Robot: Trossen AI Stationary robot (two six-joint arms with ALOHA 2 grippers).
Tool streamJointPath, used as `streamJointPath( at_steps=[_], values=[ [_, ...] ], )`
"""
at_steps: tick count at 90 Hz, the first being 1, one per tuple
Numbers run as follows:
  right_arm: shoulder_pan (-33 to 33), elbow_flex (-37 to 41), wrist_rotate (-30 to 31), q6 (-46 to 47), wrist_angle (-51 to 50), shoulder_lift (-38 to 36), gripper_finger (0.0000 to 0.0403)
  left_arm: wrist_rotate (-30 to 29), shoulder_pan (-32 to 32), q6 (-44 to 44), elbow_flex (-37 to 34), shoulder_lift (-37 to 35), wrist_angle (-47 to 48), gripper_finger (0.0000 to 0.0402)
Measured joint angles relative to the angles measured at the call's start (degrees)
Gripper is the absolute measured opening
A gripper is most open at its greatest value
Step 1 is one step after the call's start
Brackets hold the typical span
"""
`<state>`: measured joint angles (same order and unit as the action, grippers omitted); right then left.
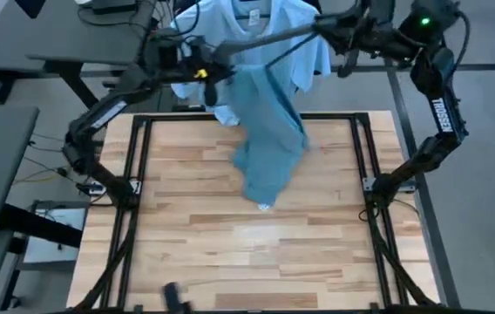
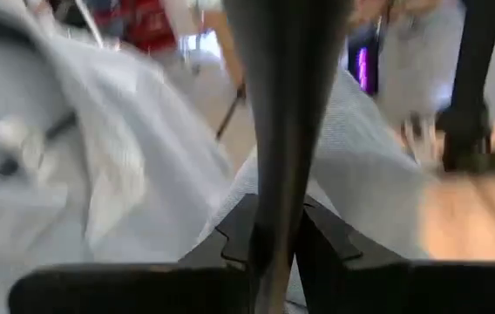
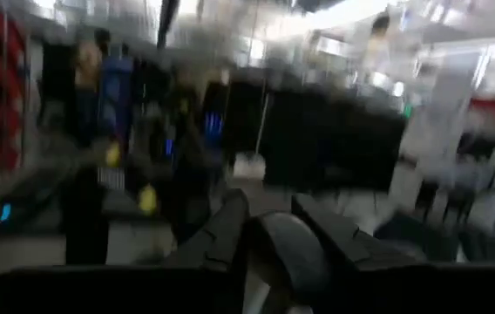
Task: Hang clothes
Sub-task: Hang the blue jeans on the rack
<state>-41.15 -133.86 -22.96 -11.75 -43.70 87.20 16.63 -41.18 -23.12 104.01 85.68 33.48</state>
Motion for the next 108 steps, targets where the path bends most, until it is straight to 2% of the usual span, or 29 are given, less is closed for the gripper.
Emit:
streamJointPath(
  at_steps=[22,34,45,53,58,85,95,108],
  values=[
    [-5.85,0.13,-0.50,-6.80,-23.32,3.17,0.0079,-1.30,-0.57,-2.04,4.80,-2.13,22.70,0.0029],
    [-6.11,0.20,0.34,-6.69,-29.86,5.65,0.0079,-1.35,-0.57,-1.76,4.32,-1.94,30.33,0.0028],
    [-6.29,0.11,2.33,-4.59,-29.91,6.38,0.0083,-3.81,-0.93,-0.83,4.28,-2.24,37.39,0.0027],
    [-7.04,0.00,2.29,-3.96,-29.55,6.41,0.0095,-9.50,-1.49,0.02,4.28,-2.13,41.22,0.0027],
    [-7.17,0.01,2.00,-2.94,-29.51,6.53,0.0107,-11.00,-1.67,0.89,4.19,-2.04,43.01,0.0026],
    [-7.82,0.04,1.03,-3.50,-33.15,7.12,0.0187,-12.15,-0.43,4.22,7.28,-2.24,47.54,0.0026],
    [-6.86,0.11,0.15,-6.39,-31.33,8.47,0.0198,-11.51,0.66,4.81,9.16,-2.24,48.77,0.0026],
    [-4.98,0.08,-1.17,-11.41,-28.09,10.18,0.0195,-7.80,1.49,4.77,10.42,-2.22,50.54,0.0026]
  ],
)
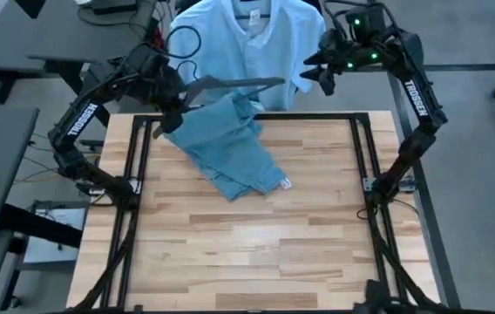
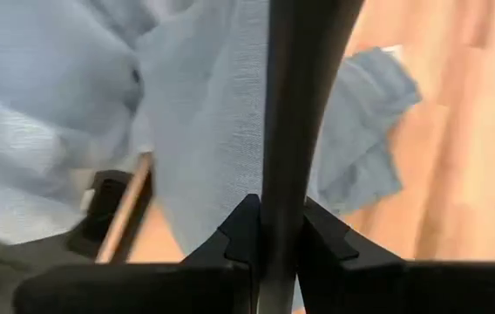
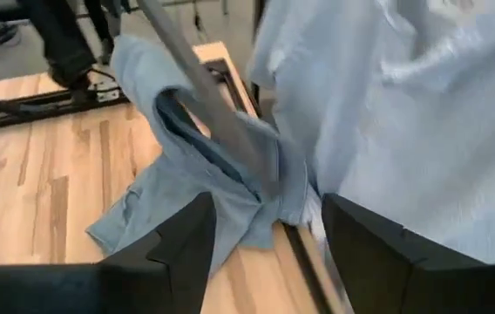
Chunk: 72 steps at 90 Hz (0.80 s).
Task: Hang clothes
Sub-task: Hang the blue jeans on the rack
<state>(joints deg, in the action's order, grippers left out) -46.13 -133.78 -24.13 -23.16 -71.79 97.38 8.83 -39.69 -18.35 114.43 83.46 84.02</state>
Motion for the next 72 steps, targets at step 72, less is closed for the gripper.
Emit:
streamJointPath(
  at_steps=[72],
  values=[
    [10.10,0.05,-11.20,-4.30,2.00,10.77,0.0162,0.16,4.80,-4.37,-0.30,0.07,-1.75,0.0026]
  ],
)
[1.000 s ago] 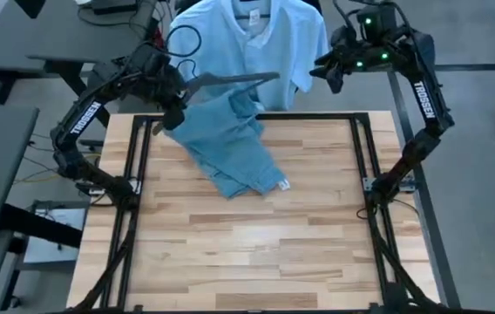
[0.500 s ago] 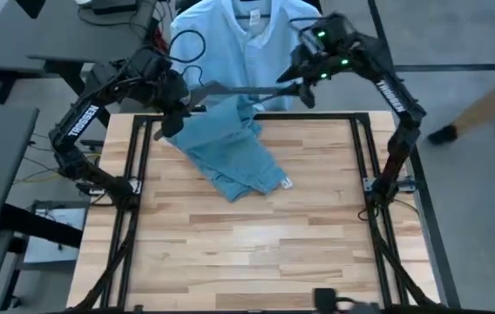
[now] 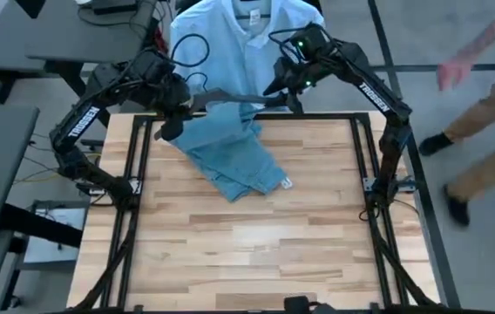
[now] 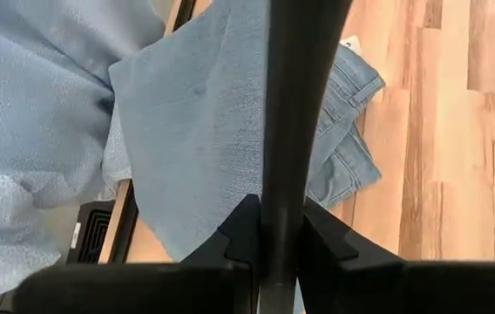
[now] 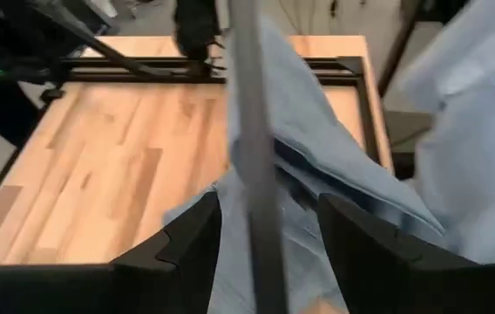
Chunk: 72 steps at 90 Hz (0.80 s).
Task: Hang clothes
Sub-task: Hang the blue jeans on the rack
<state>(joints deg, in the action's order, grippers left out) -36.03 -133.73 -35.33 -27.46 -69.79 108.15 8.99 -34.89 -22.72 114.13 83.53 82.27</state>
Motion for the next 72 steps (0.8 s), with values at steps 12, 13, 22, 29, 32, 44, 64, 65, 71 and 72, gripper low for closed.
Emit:
streamJointPath(
  at_steps=[12,13,22,29,32,44,64,65,71,72],
  values=[
    [0.81,0.00,0.03,-0.01,0.23,0.94,0.0126,0.04,0.00,0.00,-0.02,0.00,-0.14,0.0026],
    [0.81,0.00,0.06,-0.01,0.22,0.98,0.0122,0.04,0.00,0.00,-0.02,0.00,-0.14,0.0026],
    [0.81,0.00,0.09,-0.04,0.55,1.02,0.0070,0.09,0.00,-0.08,-0.02,0.00,-0.15,0.0026],
    [0.79,0.00,0.17,-1.33,0.80,0.97,0.0030,0.24,0.00,0.48,-0.02,0.00,-0.46,0.0026],
    [0.70,0.00,0.41,-1.25,1.04,0.91,0.0029,0.22,0.00,0.65,-0.02,0.00,-0.65,0.0026],
    [-0.61,0.00,0.11,0.37,1.41,-0.07,0.0030,-1.17,-0.20,1.67,-0.02,0.00,-2.19,0.0064],
    [-5.14,0.02,-0.48,0.65,0.14,-3.07,0.0030,-5.62,-3.46,5.65,0.36,-0.02,-4.03,0.0157],
    [-5.46,0.02,-0.49,0.65,0.07,-3.22,0.0030,-5.89,-3.71,5.79,0.49,-0.02,-4.11,0.0160],
    [-7.32,0.02,-0.55,0.65,-0.04,-4.20,0.0030,-9.16,-4.92,7.32,1.28,-0.26,-6.07,0.0170],
    [-7.67,0.02,-0.58,0.65,0.01,-4.36,0.0030,-9.88,-5.07,7.49,1.38,-0.32,-6.56,0.0172]
  ],
)
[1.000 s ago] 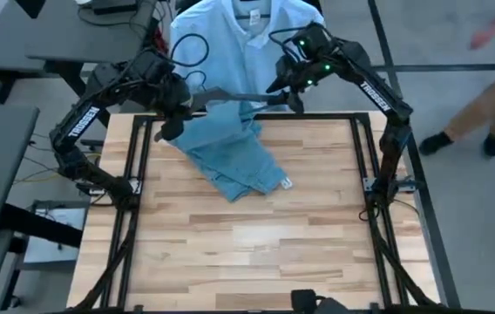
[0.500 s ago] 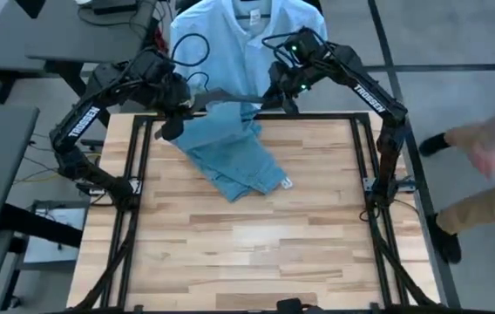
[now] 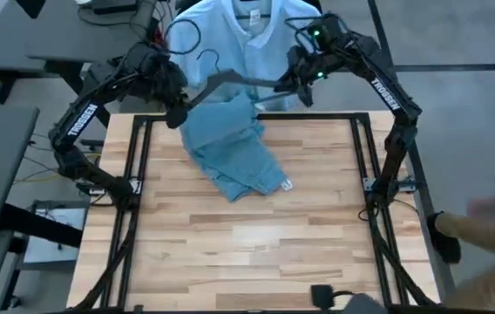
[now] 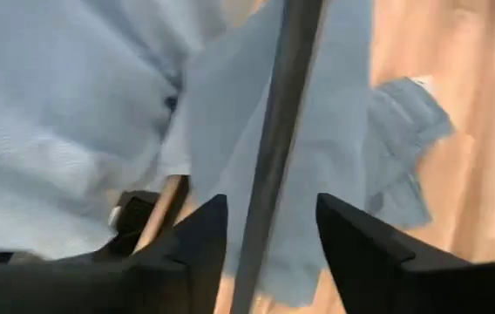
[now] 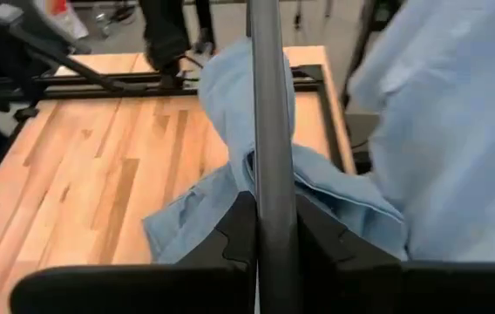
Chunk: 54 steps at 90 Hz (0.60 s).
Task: Hang clothes
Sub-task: Hang the blue jeans on the rack
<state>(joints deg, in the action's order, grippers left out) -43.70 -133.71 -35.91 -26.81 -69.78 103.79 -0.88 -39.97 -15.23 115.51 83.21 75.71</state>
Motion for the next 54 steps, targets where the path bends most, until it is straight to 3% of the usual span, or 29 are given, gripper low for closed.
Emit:
streamJointPath(
  at_steps=[16,36,54],
  values=[
    [-5.60,0.02,-1.48,2.67,5.20,-2.26,0.0029,-9.32,-1.60,0.19,0.26,-2.38,-12.72,0.0176],
    [-10.70,0.09,-4.43,10.96,22.12,-2.24,0.0029,-9.69,-2.30,-1.71,0.34,-3.68,-26.58,0.0177],
    [-13.84,0.07,-5.35,17.44,34.57,-0.79,0.0029,-9.64,-2.29,-2.09,0.33,-3.51,-27.29,0.0177]
  ],
)
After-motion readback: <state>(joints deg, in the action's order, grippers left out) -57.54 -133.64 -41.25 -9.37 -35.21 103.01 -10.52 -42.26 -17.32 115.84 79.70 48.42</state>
